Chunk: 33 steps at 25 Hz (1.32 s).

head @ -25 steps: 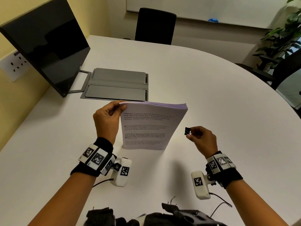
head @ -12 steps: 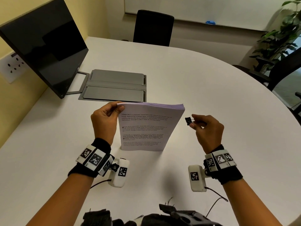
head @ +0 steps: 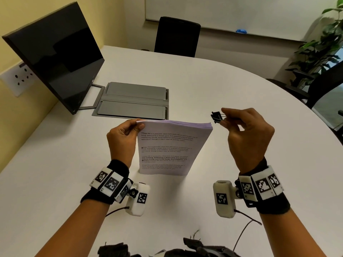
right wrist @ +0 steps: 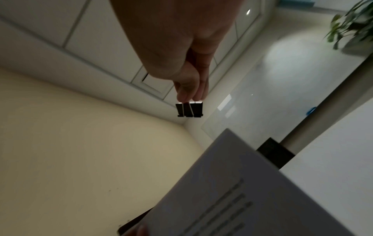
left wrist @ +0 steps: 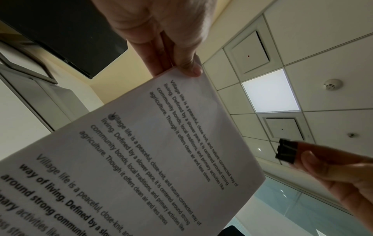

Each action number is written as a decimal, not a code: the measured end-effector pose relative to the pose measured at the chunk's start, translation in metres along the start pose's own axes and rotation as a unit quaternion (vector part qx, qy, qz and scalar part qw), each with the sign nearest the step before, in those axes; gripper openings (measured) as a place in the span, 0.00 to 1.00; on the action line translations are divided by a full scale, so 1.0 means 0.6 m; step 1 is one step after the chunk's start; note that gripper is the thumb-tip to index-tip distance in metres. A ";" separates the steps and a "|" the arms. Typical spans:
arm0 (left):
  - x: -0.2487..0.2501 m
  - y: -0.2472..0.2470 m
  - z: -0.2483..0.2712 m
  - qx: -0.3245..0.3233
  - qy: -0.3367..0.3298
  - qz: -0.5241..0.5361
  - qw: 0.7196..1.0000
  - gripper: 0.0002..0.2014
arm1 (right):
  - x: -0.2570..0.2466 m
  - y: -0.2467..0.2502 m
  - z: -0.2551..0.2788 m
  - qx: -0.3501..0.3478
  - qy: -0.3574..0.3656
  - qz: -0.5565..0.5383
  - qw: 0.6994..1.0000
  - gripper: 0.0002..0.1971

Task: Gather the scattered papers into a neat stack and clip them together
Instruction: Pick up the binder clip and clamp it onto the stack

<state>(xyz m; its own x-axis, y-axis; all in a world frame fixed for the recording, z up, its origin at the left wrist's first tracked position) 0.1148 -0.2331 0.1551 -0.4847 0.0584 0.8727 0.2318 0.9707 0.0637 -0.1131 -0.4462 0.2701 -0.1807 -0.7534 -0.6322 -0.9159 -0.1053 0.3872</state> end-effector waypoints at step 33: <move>0.014 -0.001 0.005 -0.014 -0.014 0.007 1.000 0.07 | -0.207 -0.231 0.077 -0.167 0.250 0.083 0.950 0.24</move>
<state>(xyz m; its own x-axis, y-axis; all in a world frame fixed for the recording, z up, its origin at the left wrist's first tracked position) 0.1082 -0.2324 0.1612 -0.5038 0.0789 0.8602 0.2622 0.9628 0.0653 0.0197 -0.3079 0.2639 -0.0436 -0.9831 -0.1776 -0.7098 -0.0946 0.6980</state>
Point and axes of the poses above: each hand's wrist, its own z-axis away from the middle knuckle, its own y-axis out of the back of the hand, x = y × z, the point moved 9 cm from there along -z, towards the middle knuckle, and after that the axes turned 10 degrees about -y, right-handed, at the moved point
